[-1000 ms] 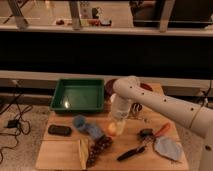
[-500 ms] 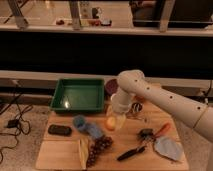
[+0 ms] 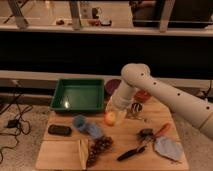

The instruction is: Place apple in table surface

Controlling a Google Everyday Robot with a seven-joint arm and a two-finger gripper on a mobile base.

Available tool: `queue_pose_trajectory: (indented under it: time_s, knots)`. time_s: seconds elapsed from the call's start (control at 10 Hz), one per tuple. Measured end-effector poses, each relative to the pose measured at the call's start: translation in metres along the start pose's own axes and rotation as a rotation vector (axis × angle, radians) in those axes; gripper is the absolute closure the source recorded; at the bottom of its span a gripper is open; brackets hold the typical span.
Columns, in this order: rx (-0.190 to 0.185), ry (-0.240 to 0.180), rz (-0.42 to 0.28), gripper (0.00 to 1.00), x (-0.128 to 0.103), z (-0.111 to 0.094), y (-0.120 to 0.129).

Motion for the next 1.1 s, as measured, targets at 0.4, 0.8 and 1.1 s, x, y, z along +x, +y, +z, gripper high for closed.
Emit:
queue_pose_trajectory:
  time_s: [0.4, 0.8, 1.1]
  knots:
    - [-0.006, -0.015, 0.045, 1.0, 0.029, 0.008, -0.005]
    - [-0.019, -0.017, 0.073, 1.0, 0.044, 0.013, -0.007]
    - [-0.024, -0.014, 0.078, 1.0, 0.048, 0.016, -0.006]
